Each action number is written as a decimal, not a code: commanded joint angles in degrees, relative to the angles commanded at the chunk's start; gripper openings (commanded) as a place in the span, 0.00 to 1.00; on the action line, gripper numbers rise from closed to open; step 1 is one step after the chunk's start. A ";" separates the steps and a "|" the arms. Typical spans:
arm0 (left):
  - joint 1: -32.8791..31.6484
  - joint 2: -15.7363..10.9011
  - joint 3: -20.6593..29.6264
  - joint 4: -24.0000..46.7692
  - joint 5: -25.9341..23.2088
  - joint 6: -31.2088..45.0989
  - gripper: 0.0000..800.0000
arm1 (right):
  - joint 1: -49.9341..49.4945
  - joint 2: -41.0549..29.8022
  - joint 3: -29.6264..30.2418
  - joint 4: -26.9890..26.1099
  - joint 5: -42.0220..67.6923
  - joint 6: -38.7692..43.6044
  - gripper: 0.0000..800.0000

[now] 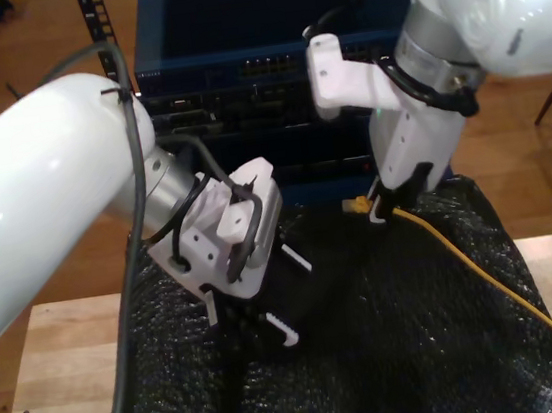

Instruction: Grab the cable and plug it in

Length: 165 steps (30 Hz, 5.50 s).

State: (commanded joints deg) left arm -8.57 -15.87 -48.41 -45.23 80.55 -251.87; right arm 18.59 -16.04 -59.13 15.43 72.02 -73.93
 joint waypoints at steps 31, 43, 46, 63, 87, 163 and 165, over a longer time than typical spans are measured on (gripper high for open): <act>6.15 0.00 -0.35 -17.23 4.22 5.98 0.98 | 2.81 -11.60 5.80 5.63 -5.19 -0.35 0.01; 6.51 0.00 -0.26 -19.60 7.82 6.51 0.96 | 2.90 -11.52 5.80 7.56 -5.19 -0.35 0.01; 6.68 -0.09 -0.26 -19.60 7.82 7.74 0.88 | 2.81 -11.60 5.80 7.56 -5.19 -0.35 0.01; 10.64 -0.09 -1.85 -20.75 10.20 8.09 0.82 | 2.99 -11.25 5.89 7.65 -5.10 -0.26 0.01; 10.73 0.00 -1.23 -20.84 10.55 9.49 0.56 | 3.08 -10.90 5.71 9.23 -5.10 -0.35 0.01; 15.91 13.10 -5.54 -27.96 22.86 -5.36 0.00 | 2.90 -21.80 3.60 11.08 -5.98 -11.52 1.00; 15.91 13.63 -5.98 -28.75 24.88 -6.42 0.00 | 3.25 -23.30 3.69 11.16 -6.59 -11.69 1.00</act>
State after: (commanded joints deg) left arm 7.34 -2.24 -54.38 -73.98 105.43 -258.29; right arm 21.85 -39.34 -55.44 26.59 65.43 -85.63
